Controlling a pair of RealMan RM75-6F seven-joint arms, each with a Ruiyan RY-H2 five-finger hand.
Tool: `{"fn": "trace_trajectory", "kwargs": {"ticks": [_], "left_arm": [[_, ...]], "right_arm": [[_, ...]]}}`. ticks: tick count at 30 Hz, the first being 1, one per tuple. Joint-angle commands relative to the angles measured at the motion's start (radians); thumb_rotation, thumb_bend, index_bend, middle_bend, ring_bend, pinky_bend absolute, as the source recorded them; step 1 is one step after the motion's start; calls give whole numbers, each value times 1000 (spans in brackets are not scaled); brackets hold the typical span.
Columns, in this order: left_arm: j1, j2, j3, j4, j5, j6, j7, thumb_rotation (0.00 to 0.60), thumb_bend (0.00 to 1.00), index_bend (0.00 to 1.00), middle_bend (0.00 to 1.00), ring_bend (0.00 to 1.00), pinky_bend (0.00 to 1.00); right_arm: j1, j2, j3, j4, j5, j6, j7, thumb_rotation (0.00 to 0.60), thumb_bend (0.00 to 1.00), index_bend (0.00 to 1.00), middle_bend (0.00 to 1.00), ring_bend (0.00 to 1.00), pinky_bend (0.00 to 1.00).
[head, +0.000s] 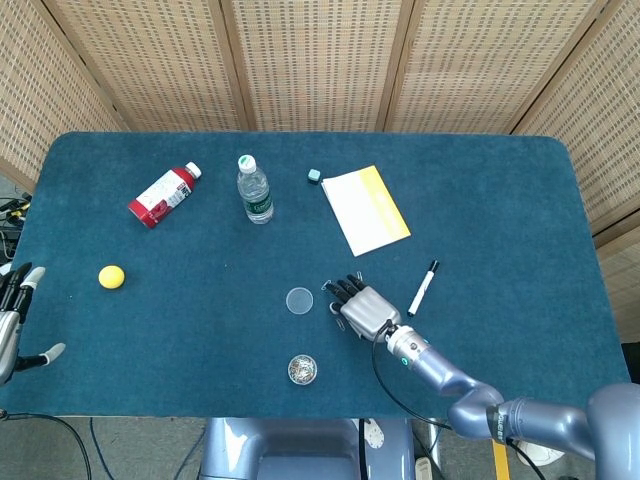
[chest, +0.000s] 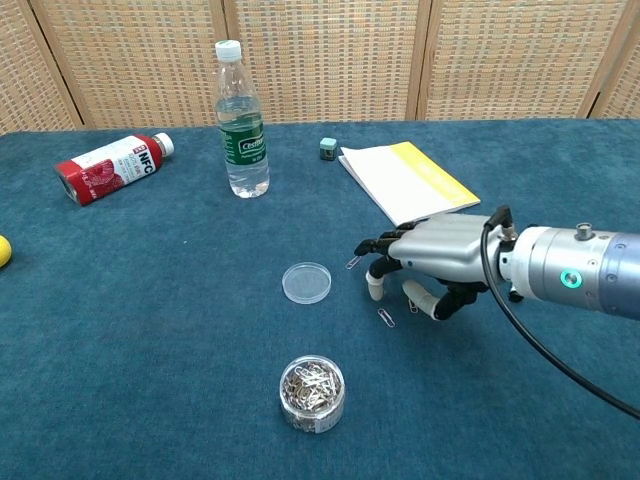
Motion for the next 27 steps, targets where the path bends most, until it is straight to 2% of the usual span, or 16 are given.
{"fn": "trace_trajectory", "kwargs": {"ticks": [1,10,15,27], "left_arm": [[0,0,1,-1,1,1,1,600,0,0,0,0,0],[0,0,2,-2,2,2,-1,600,0,0,0,0,0],[-1,-2,4,0,2,1,1,600,0,0,0,0,0],[-2,-8,10,-5,7,1,21,600,0,0,0,0,0]], "right_arm": [[4,-2,-13,5,19,1,-14,600,785,310,0,0,0],[-3,10,-37,22,52,27,-20,600,785,312,0,0,0],[-6,26,-54,28,65,29,-25,600,785,359,0,0,0],[-27,115,-106,-27,66,48,-31,600,785,414,0,0,0]]}}
